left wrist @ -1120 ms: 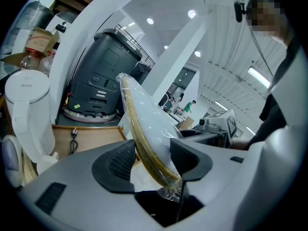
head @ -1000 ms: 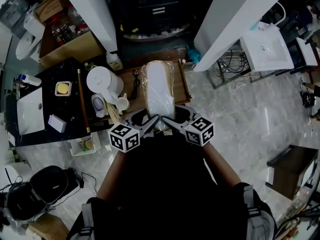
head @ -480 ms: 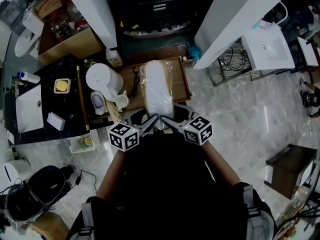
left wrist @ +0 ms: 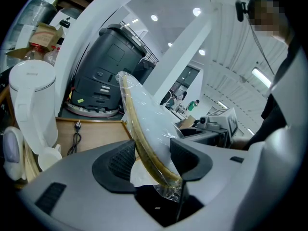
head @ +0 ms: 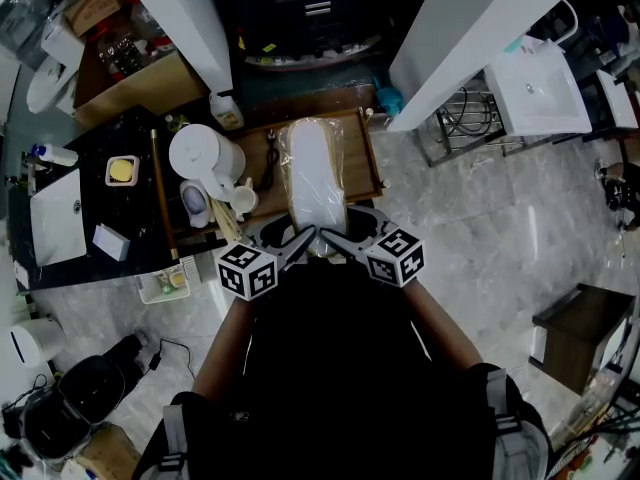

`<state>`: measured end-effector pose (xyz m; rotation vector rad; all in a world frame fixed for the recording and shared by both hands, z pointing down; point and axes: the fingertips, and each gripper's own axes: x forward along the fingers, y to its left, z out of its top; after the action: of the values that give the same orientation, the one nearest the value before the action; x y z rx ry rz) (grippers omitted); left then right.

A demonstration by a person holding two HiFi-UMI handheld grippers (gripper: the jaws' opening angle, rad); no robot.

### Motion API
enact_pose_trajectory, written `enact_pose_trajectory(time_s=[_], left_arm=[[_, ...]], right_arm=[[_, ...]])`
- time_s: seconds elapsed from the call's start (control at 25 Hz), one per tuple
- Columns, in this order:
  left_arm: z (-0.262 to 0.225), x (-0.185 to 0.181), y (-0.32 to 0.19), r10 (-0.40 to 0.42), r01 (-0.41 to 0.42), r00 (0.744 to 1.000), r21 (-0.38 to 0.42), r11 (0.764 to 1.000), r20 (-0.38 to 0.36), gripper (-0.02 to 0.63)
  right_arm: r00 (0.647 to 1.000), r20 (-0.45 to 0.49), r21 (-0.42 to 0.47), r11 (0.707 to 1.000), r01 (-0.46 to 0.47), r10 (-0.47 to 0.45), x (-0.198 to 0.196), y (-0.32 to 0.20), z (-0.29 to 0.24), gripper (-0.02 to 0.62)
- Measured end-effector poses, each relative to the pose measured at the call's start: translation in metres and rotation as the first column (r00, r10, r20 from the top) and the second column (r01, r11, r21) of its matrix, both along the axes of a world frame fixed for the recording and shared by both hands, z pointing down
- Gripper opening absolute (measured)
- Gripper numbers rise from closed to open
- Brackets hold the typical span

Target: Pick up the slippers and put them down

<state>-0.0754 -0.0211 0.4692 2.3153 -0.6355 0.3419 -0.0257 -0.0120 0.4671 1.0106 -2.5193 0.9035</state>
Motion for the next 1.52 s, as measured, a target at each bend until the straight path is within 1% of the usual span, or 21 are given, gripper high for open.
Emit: enact_pose_trajectory(time_s=[0.72, 1.08, 1.52], left_arm=[[0.024, 0.004, -0.007, 0.028, -0.027, 0.999, -0.043, 0.999, 0.037, 0.233], [0.039, 0.001, -0.016, 0.035, -0.031, 0.998, -0.07, 0.997, 0.061, 0.233], [0.057, 0.006, -0.024, 0.038, -0.03, 0.996, -0.106, 0.994, 0.078, 0.233]], right_arm=[[1.0, -0.002, -0.053, 0.999, 0.003, -0.003, 0.004, -0.006, 0.024, 0.272], [1.0, -0.002, -0.084, 0.996, 0.018, -0.018, 0.0, -0.016, 0.04, 0.272], [0.999, -0.007, -0.12, 0.992, 0.04, -0.041, 0.005, -0.026, 0.058, 0.272]])
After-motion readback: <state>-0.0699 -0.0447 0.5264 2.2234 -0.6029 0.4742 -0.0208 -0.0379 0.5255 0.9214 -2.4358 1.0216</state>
